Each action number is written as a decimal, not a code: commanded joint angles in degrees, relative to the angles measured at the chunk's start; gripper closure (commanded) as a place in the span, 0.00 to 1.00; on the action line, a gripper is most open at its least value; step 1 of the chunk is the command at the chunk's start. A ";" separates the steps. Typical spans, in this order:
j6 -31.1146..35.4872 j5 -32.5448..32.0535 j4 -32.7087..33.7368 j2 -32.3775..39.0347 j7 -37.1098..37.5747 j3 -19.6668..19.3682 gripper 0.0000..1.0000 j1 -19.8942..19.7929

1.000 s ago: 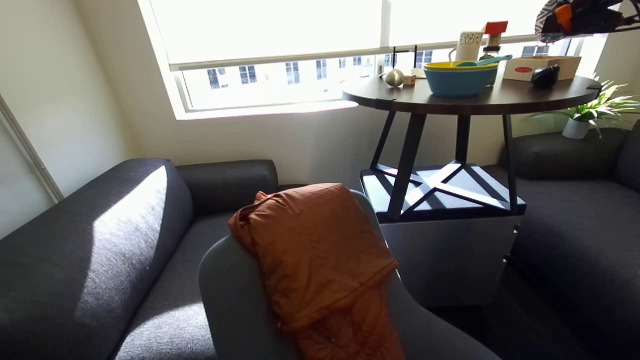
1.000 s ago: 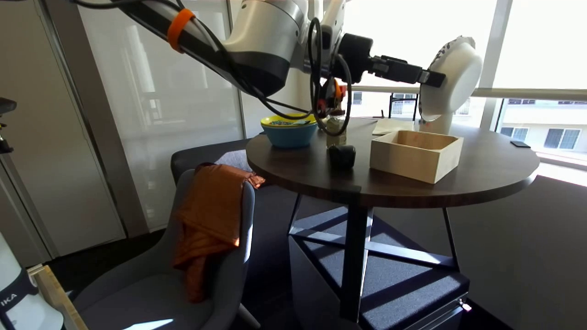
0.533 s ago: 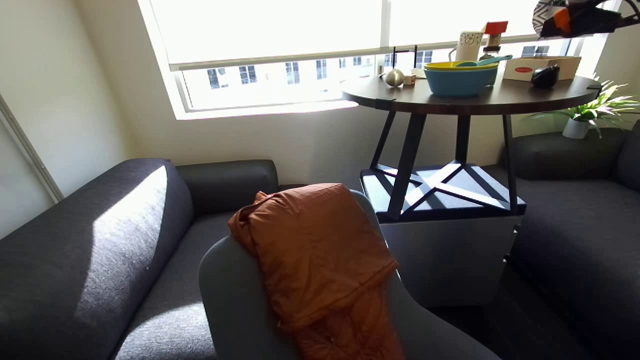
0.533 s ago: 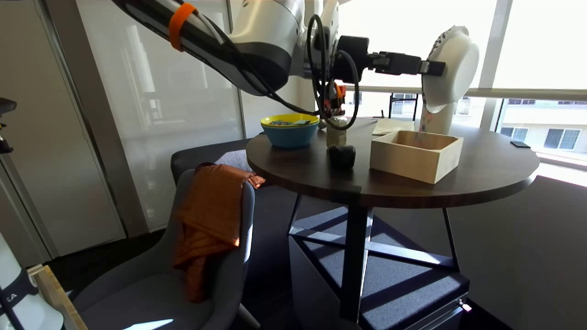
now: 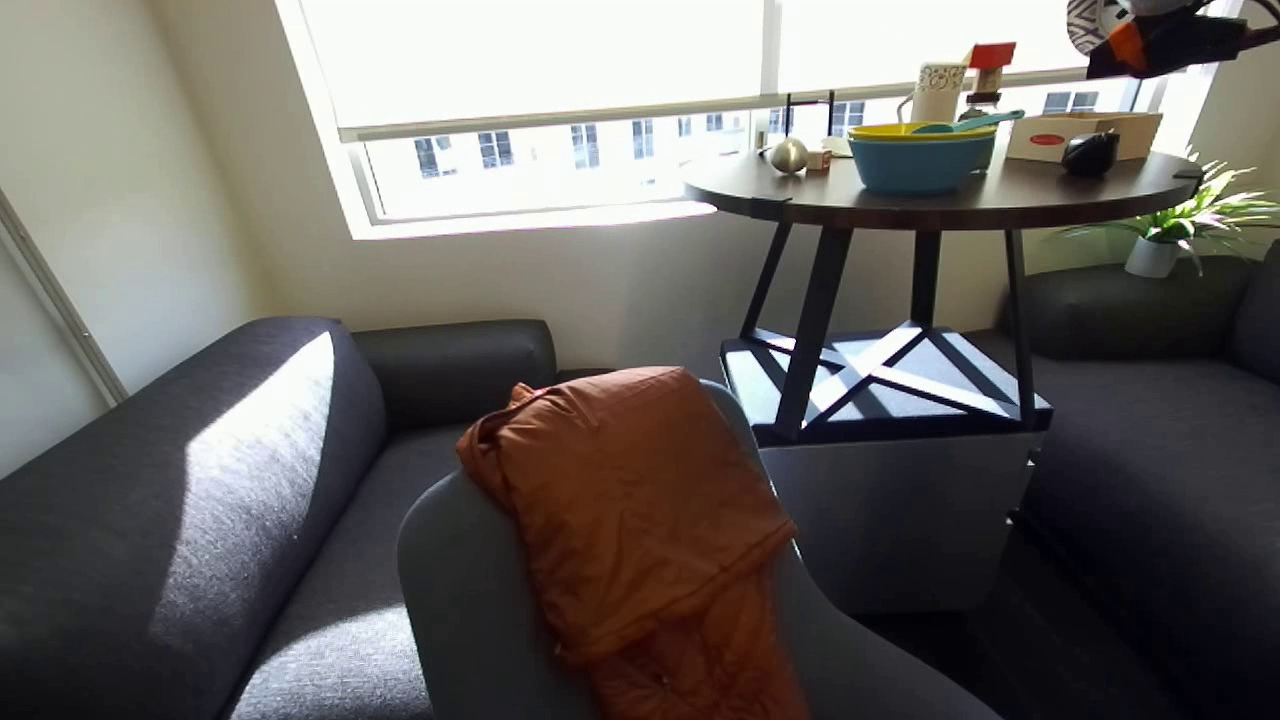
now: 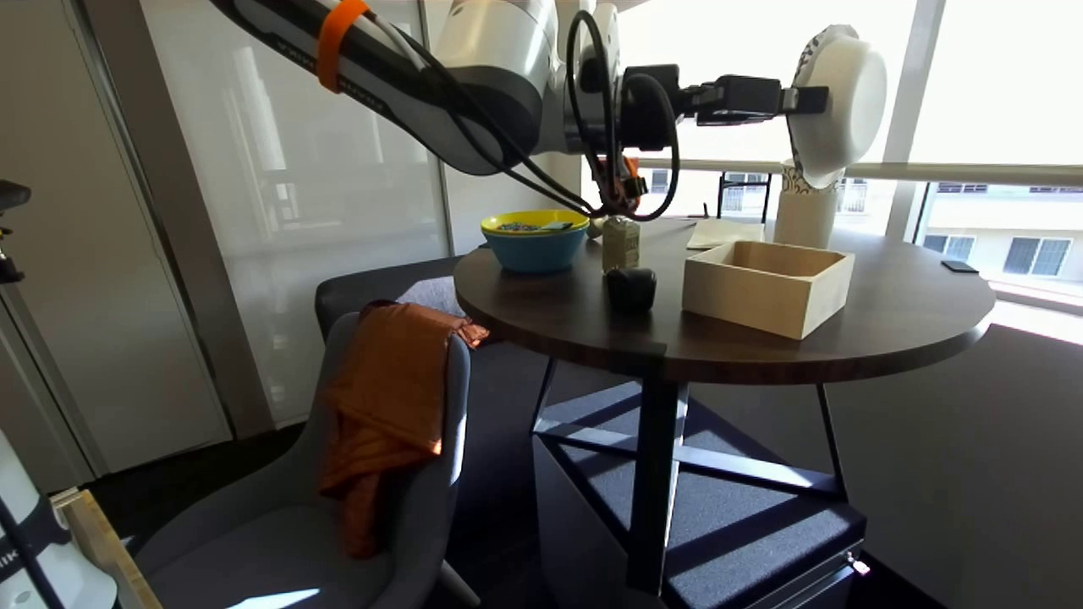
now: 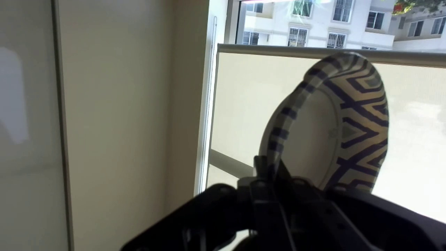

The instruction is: Pour the contents of the white bowl into the wooden box on the right

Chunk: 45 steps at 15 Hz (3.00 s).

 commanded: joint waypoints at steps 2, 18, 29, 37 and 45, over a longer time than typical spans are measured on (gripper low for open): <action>-0.83 -7.17 -2.44 -2.28 5.52 1.85 0.99 -1.74; 23.04 47.79 -7.06 -7.76 -28.45 -0.57 0.99 -9.08; 25.33 98.11 -19.08 -14.11 -54.11 6.14 0.99 -7.13; 9.34 126.19 -2.73 -11.34 -62.90 0.05 0.99 -5.12; -6.26 146.65 1.64 -15.72 -85.36 -1.52 0.99 -3.92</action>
